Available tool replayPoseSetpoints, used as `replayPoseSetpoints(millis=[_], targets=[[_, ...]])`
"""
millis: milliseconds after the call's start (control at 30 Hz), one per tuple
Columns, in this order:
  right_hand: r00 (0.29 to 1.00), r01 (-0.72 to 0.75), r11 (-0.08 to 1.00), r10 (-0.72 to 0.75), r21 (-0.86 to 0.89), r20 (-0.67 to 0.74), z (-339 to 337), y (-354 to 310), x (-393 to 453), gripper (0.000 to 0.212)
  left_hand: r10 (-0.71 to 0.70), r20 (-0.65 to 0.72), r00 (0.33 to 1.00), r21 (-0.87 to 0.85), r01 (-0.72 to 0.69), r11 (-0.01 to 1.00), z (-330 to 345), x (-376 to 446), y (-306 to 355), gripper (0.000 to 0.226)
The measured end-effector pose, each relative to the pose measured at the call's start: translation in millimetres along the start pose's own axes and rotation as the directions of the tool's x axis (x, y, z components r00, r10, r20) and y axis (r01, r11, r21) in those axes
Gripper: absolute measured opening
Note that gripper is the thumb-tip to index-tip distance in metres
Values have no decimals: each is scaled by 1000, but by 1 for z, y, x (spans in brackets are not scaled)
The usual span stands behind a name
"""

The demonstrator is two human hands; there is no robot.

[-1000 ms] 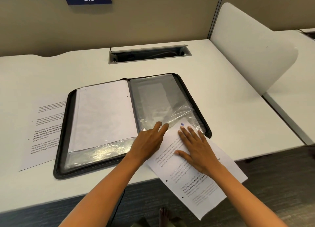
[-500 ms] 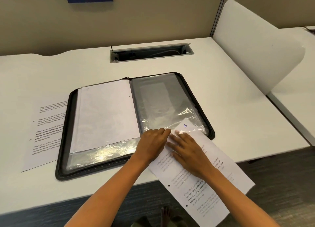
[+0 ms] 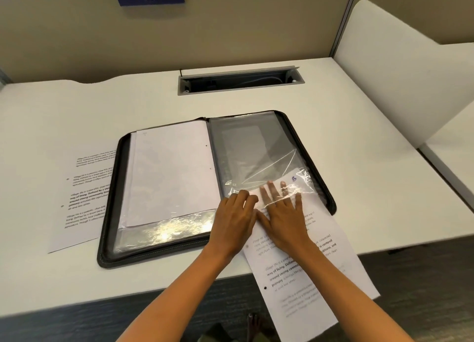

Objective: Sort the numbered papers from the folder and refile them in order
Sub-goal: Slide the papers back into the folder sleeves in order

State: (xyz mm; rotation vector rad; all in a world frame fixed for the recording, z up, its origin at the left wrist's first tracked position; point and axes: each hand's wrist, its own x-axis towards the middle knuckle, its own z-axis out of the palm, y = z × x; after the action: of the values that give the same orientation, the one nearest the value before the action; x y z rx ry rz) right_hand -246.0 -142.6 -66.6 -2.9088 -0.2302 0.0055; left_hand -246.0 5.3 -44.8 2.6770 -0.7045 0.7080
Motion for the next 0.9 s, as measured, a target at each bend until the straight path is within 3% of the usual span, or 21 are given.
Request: replayPoseSetpoints(millis=[67,167,267,367,567,900], targets=[[999,-43,999,43,25,-12,0,-3,4,101,-26,17,1000,5,26,1000,-1,-3,-2,11],[998,-65,994,65,83,-2,-4,-5,7,104,-51,41,998,-5,51,999,-2,-6,-2,10],[995,-23,983,41,184,-96,-11,-6,-8,85,-82,37,996,-53,84,995,-3,-5,0,14],[984,14,995,3,94,-178,-7,1,-40,65,-85,23,996,-104,87,991,-5,-6,2,15],[999,44,999,-44,-32,-22,7,8,-54,73,-100,34,994,-159,104,982,-7,-9,3,14],[999,-20,1000,20,-23,42,-1,-2,14,94,-88,80,993,-177,101,979,-16,-7,1,13]])
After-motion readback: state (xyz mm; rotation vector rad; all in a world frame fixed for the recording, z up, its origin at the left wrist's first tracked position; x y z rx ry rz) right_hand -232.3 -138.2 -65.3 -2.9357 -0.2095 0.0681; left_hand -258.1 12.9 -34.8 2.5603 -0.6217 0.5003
